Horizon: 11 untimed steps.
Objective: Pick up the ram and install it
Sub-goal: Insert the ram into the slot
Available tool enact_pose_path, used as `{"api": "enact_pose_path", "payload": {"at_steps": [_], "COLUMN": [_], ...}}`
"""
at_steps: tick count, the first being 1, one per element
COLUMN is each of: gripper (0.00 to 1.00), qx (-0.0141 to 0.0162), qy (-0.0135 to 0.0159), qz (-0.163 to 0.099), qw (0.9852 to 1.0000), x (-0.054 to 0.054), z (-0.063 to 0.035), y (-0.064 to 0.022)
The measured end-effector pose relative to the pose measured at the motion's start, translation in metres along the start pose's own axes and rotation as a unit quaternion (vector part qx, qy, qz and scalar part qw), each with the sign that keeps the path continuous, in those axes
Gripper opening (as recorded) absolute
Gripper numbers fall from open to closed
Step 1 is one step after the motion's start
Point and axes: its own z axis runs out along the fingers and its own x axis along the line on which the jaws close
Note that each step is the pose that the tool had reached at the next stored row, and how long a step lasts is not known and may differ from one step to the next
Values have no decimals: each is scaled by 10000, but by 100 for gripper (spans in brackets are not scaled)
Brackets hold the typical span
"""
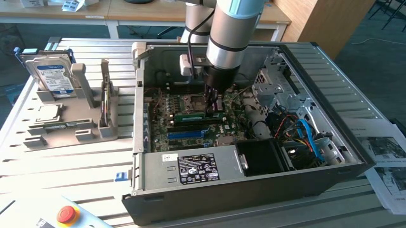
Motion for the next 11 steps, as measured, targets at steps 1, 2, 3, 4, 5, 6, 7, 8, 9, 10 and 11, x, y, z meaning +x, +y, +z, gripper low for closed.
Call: {"api": "enact_pose_path", "payload": {"at_steps": [1, 2, 3, 4, 5, 6, 7, 8, 9, 10, 11], "gripper": [12, 12, 12, 12, 12, 12, 12, 12, 12, 12, 12], "qx": [0, 0, 0, 0, 0, 0, 0, 0, 0, 0, 0], "qy": [-1, -1, -1, -1, -1, -1, -1, -1, -1, -1, -1], "qz": [0, 0, 0, 0, 0, 0, 0, 0, 0, 0, 0], "qw": [10000, 10000, 10000, 10000, 10000, 10000, 10000, 10000, 10000, 10000, 10000], "x": [1, 1, 2, 2, 2, 2, 2, 2, 2, 2, 2], "z": [0, 5, 7, 9, 11, 14, 16, 18, 21, 24, 27], "y": [0, 0, -1, -1, -1, -1, -1, -1, -1, -1, -1]}}
